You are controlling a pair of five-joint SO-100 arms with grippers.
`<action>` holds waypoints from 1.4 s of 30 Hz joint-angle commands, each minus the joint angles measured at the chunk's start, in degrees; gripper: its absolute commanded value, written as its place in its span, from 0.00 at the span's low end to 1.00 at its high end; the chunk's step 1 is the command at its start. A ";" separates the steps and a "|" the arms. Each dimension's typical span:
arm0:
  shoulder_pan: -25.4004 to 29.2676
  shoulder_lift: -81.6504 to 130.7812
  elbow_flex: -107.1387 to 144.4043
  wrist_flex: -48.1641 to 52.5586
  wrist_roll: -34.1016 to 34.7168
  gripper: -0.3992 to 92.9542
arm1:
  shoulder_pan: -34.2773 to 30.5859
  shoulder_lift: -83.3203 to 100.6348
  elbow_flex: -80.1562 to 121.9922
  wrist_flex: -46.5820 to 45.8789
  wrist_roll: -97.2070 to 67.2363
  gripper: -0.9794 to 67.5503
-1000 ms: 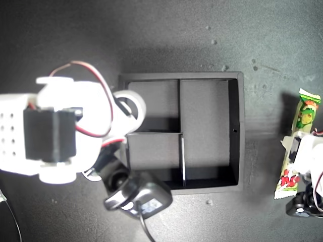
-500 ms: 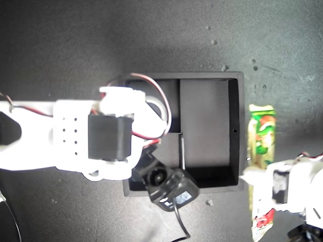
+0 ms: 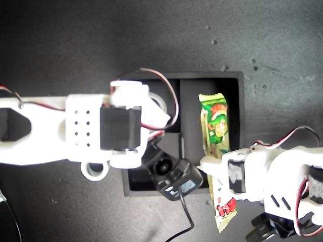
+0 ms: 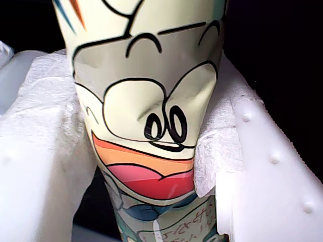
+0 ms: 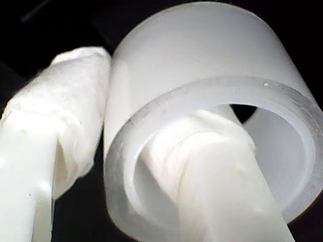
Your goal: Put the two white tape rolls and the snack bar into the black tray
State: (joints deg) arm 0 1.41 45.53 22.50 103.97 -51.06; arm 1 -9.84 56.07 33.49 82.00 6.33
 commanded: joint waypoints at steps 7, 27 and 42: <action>0.62 2.99 -2.55 1.14 0.44 0.17 | 0.18 0.62 -0.53 2.99 0.70 0.49; 5.80 78.05 63.98 -6.77 -10.72 0.16 | 13.62 40.17 20.13 21.09 23.82 0.01; 26.28 68.55 95.54 -50.01 -23.73 0.15 | 14.33 104.50 100.72 -4.13 55.99 0.01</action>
State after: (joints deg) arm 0 26.46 118.83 121.11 57.13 -75.32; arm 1 5.71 150.82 122.34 82.62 57.30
